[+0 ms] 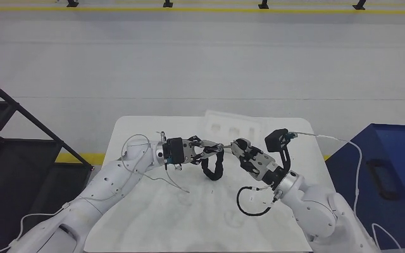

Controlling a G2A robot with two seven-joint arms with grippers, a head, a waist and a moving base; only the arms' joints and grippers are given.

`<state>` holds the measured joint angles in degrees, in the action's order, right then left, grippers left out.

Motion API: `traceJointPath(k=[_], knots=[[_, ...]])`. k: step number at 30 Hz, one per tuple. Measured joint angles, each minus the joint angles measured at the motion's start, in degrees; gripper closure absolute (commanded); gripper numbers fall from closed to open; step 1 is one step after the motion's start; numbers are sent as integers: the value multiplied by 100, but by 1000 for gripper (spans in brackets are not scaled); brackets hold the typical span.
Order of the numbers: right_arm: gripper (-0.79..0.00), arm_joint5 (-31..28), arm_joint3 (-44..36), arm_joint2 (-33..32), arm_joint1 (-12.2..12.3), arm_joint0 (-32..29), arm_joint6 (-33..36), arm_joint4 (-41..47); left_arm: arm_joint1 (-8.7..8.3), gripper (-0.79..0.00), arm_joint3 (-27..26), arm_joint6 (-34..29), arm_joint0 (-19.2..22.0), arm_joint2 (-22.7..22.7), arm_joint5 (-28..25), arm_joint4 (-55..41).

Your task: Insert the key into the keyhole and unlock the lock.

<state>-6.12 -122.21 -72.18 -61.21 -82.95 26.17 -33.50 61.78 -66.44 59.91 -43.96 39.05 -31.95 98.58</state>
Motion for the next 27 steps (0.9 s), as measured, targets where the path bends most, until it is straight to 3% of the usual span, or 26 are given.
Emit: traceJointPath(k=[27], knots=[[0, -58, 71, 84, -64, 103, 78, 85, 72, 0, 31, 29, -64, 162, -173, 75]])
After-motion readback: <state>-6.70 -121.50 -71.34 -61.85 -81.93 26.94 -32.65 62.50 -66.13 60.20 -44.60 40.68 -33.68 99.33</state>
